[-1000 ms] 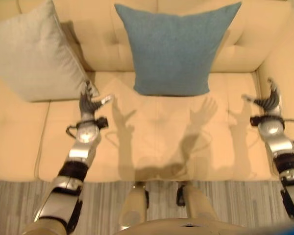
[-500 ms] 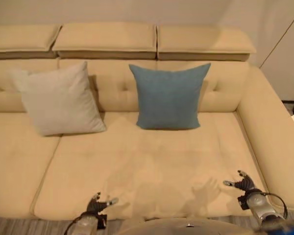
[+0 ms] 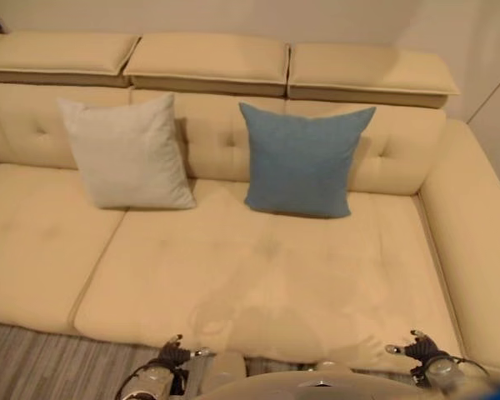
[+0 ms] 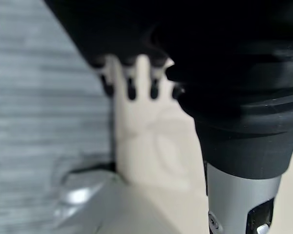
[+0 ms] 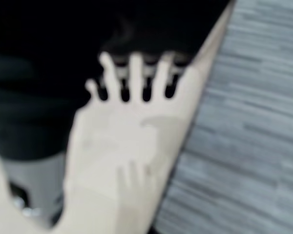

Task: Pick up all the scattered cushions and arrange them neatly on the sofa.

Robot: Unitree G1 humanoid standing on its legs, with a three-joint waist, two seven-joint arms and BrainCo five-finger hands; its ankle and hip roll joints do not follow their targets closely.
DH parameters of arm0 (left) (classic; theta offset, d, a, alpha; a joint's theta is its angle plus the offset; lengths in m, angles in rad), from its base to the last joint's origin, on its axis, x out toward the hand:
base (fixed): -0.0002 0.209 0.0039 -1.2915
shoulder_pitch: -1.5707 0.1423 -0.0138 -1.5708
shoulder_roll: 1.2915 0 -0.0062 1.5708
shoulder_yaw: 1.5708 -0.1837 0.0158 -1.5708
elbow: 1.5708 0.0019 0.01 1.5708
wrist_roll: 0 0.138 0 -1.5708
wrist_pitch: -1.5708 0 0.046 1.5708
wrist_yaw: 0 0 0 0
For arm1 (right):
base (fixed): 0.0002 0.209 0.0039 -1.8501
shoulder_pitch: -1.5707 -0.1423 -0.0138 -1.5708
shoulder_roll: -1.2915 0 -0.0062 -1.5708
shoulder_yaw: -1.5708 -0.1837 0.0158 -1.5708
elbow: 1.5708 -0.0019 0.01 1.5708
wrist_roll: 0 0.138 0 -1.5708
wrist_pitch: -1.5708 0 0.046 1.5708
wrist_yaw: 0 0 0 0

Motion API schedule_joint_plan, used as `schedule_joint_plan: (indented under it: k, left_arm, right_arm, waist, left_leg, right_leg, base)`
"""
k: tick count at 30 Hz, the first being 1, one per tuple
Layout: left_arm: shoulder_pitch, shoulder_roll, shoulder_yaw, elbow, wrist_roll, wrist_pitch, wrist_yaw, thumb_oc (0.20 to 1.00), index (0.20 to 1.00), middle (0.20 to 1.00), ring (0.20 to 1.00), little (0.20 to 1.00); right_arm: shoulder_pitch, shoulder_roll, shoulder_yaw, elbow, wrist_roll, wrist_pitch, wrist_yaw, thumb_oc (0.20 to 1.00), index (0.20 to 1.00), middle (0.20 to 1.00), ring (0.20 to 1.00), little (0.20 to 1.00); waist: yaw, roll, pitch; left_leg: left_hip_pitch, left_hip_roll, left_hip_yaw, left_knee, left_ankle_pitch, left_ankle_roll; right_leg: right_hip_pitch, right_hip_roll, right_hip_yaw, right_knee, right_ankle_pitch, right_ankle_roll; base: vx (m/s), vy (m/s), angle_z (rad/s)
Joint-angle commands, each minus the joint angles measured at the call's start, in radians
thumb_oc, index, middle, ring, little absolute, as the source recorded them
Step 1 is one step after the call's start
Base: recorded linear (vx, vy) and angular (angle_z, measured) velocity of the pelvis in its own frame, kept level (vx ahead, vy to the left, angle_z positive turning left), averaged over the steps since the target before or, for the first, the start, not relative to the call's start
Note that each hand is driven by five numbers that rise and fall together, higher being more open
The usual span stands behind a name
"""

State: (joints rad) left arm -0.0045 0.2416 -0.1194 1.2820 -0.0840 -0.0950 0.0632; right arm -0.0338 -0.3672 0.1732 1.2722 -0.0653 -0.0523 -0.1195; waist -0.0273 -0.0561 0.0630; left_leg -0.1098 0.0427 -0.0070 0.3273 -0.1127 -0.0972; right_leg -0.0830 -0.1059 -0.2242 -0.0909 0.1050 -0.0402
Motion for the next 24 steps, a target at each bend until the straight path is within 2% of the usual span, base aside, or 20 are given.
schedule_joint_plan:
  k: [1, 4, 5, 7, 8, 10, 12, 13, 15, 17, 18, 19, 23, 24]
  left_arm:
    - [-0.006, 0.023, 0.001, -0.027, 0.037, -0.018, -0.003, 1.000, 1.000, 1.000, 1.000, 1.000]
    - [-0.026, 0.017, -0.008, -0.034, 0.030, -0.020, 0.006, 1.000, 1.000, 1.000, 1.000, 1.000]
    - [-0.026, 0.017, -0.008, -0.034, 0.030, -0.020, 0.006, 1.000, 1.000, 1.000, 1.000, 1.000]
    - [-0.037, 0.015, -0.004, -0.036, 0.023, -0.019, 0.015, 1.000, 1.000, 1.000, 1.000, 1.000]
    - [-0.040, 0.018, -0.006, -0.034, 0.021, -0.020, 0.018, 1.000, 1.000, 1.000, 1.000, 1.000]
    - [-0.048, 0.024, -0.014, -0.032, 0.024, -0.016, 0.024, 1.000, 1.000, 1.000, 1.000, 1.000]
    - [-0.048, 0.024, -0.014, -0.032, 0.024, -0.016, 0.024, 1.000, 1.000, 1.000, 1.000, 1.000]
    - [-0.050, 0.030, -0.010, -0.030, 0.020, -0.010, 0.027, 1.000, 1.000, 1.000, 1.000, 1.000]
    - [-0.045, 0.036, -0.005, -0.016, 0.022, 0.000, 0.026, 1.000, 1.000, 1.000, 1.000, 1.000]
    - [-0.043, 0.039, -0.002, -0.013, 0.022, 0.003, 0.026, 1.000, 1.000, 1.000, 1.000, 1.000]
    - [-0.043, 0.039, 0.001, -0.014, 0.018, 0.004, 0.026, 1.000, 1.000, 1.000, 1.000, 1.000]
    - [-0.037, 0.035, 0.001, -0.015, 0.002, -0.002, 0.025, 1.000, 1.000, 1.000, 1.000, 1.000]
    - [-0.036, 0.030, 0.003, -0.008, 0.003, -0.002, 0.026, 1.000, 1.000, 1.000, 1.000, 1.000]
    - [-0.041, 0.026, 0.001, -0.007, -0.002, -0.002, 0.026, 1.000, 1.000, 1.000, 1.000, 1.000]
  right_arm:
    - [-0.020, 0.012, 0.001, 0.016, -0.013, 0.004, 0.000, 1.000, 1.000, 1.000, 1.000, 1.000]
    - [-0.034, 0.028, 0.001, 0.024, -0.023, 0.018, -0.003, 1.000, 1.000, 1.000, 1.000, 1.000]
    - [-0.034, 0.028, 0.000, 0.024, -0.023, 0.018, -0.003, 1.000, 1.000, 1.000, 1.000, 1.000]
    - [-0.053, 0.033, 0.011, 0.026, -0.043, 0.029, -0.011, 1.000, 1.000, 1.000, 1.000, 1.000]
    - [-0.061, 0.036, 0.014, 0.023, -0.044, 0.031, -0.014, 1.000, 1.000, 1.000, 1.000, 1.000]
    - [-0.066, 0.039, 0.015, 0.021, -0.034, 0.035, -0.011, 1.000, 1.000, 1.000, 1.000, 1.000]
    - [-0.066, 0.040, 0.015, 0.021, -0.034, 0.035, -0.011, 1.000, 1.000, 1.000, 1.000, 1.000]
    - [-0.066, 0.046, 0.017, 0.021, -0.021, 0.037, -0.013, 1.000, 1.000, 1.000, 1.000, 1.000]
    - [-0.062, 0.054, 0.026, 0.031, -0.014, 0.036, -0.009, 1.000, 1.000, 1.000, 1.000, 1.000]
    - [-0.061, 0.056, 0.026, 0.031, -0.010, 0.033, -0.007, 1.000, 1.000, 1.000, 1.000, 1.000]
    - [-0.062, 0.058, 0.026, 0.029, -0.008, 0.032, -0.009, 1.000, 1.000, 1.000, 1.000, 1.000]
    - [-0.063, 0.057, 0.026, 0.023, -0.010, 0.031, -0.009, 1.000, 1.000, 1.000, 1.000, 1.000]
    - [-0.065, 0.054, 0.027, 0.019, -0.006, 0.028, -0.010, 1.000, 1.000, 1.000, 1.000, 1.000]
    - [-0.071, 0.052, 0.032, 0.018, -0.001, 0.029, -0.011, 1.000, 1.000, 1.000, 1.000, 1.000]
  waist:
    - [0.000, -0.004, -0.012]
    - [-0.011, -0.003, 0.002]
    - [-0.010, -0.003, 0.002]
    - [0.003, 0.002, 0.024]
    - [0.002, 0.005, 0.032]
    - [-0.002, 0.011, 0.043]
    - [-0.003, 0.009, 0.041]
    - [-0.001, 0.011, 0.039]
    - [0.025, 0.017, 0.003]
    - [0.033, 0.015, -0.004]
    - [0.041, 0.013, -0.010]
    - [0.064, 0.004, -0.017]
    - [0.064, -0.011, -0.036]
    - [0.060, -0.013, -0.038]
  left_leg:
    - [0.089, -0.035, -0.009, -0.094, -0.055, 0.029]
    - [0.107, -0.087, -0.032, -0.184, -0.082, 0.059]
    - [0.107, -0.088, -0.032, -0.185, -0.081, 0.060]
    - [0.101, -0.104, -0.022, -0.223, -0.070, 0.077]
    - [0.096, -0.102, -0.024, -0.228, -0.060, 0.084]
    - [0.082, -0.104, -0.036, -0.241, -0.044, 0.099]
    - [0.078, -0.106, -0.037, -0.242, -0.041, 0.100]
    - [0.060, -0.110, -0.039, -0.250, -0.021, 0.113]
    - [0.048, -0.099, -0.042, -0.301, 0.020, 0.122]
    - [0.047, -0.096, -0.038, -0.306, 0.024, 0.122]
    - [0.040, -0.094, -0.031, -0.301, 0.025, 0.122]
    - [0.024, -0.094, -0.016, -0.294, 0.027, 0.114]
    - [0.022, -0.090, -0.001, -0.305, 0.035, 0.099]
    - [0.019, -0.081, 0.009, -0.316, 0.047, 0.086]
  right_leg:
    - [-0.048, 0.015, 0.046, 0.072, -0.061, 0.135]
    - [-0.112, -0.020, 0.054, 0.093, -0.006, 0.167]
    - [-0.113, -0.021, 0.054, 0.093, -0.006, 0.167]
    - [-0.162, -0.057, 0.038, 0.123, 0.012, 0.192]
    - [-0.182, -0.062, 0.053, 0.148, 0.013, 0.199]
    - [-0.201, -0.043, 0.122, 0.195, -0.013, 0.198]
    - [-0.205, -0.045, 0.122, 0.195, -0.011, 0.198]
    - [-0.191, -0.021, 0.165, 0.261, -0.045, 0.183]
    - [-0.107, 0.018, 0.166, 0.322, -0.123, 0.161]
    - [-0.084, 0.025, 0.168, 0.331, -0.138, 0.159]
    - [-0.065, 0.025, 0.159, 0.326, -0.147, 0.159]
    - [-0.019, 0.010, 0.113, 0.275, -0.146, 0.157]
    - [0.021, 0.013, 0.106, 0.162, -0.143, 0.161]
    - [0.027, 0.022, 0.107, 0.115, -0.134, 0.161]
  base:
    - [-0.15, 0.170, 0.18]
    - [-0.23, 0.235, 0.05]
    - [-0.26, 0.205, -0.17]
    - [-0.30, 0.206, -0.28]
    - [-0.26, 0.138, -0.41]
    - [-0.21, 0.105, -0.26]
    - [-0.11, 0.051, -0.03]
    - [-0.22, 0.084, 0.02]
    - [-0.19, 0.047, -0.06]
    - [-0.05, -0.029, -0.13]
    - [-0.11, -0.120, -0.33]
    - [-0.09, -0.141, -0.50]
    - [-0.03, -0.109, -0.33]
    - [-0.08, -0.149, 0.11]
